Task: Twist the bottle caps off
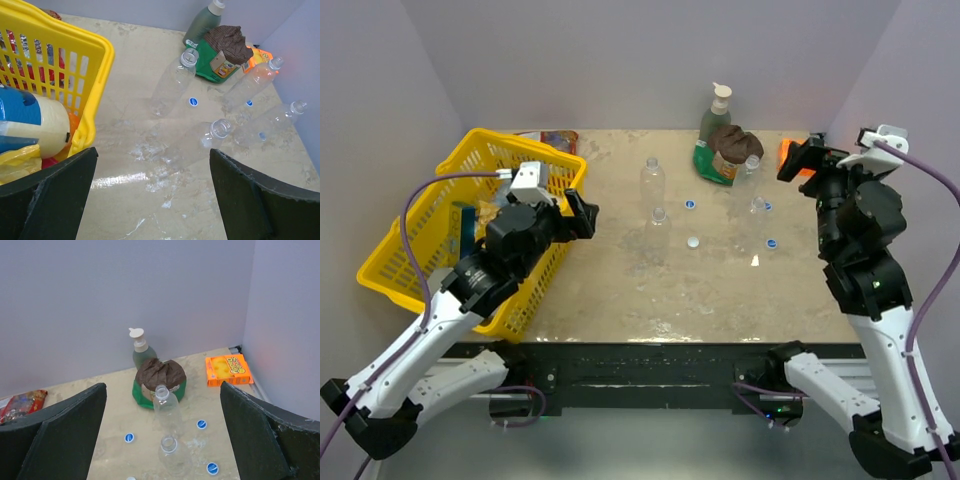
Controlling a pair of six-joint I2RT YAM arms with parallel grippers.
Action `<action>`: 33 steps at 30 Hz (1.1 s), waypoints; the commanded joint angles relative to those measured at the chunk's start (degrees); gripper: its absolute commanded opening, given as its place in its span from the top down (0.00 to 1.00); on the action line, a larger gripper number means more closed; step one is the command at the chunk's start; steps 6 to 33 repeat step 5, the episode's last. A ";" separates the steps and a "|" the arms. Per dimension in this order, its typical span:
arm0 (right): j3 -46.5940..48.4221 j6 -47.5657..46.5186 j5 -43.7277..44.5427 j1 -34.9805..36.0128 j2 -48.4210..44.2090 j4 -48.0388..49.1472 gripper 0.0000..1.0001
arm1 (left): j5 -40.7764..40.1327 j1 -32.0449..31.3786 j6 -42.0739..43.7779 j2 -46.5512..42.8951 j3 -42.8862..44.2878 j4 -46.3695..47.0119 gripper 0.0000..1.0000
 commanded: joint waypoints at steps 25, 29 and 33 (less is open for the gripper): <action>-0.18 -1.24 1.81 -0.13 0.84 2.28 0.01 | -0.98 0.29 2.38 0.14 2.65 2.35 0.00; -0.18 -1.24 1.81 -0.13 0.84 2.28 0.01 | -0.98 0.29 2.38 0.14 2.65 2.35 0.00; -0.18 -1.24 1.81 -0.13 0.84 2.28 0.01 | -0.98 0.29 2.38 0.14 2.65 2.35 0.00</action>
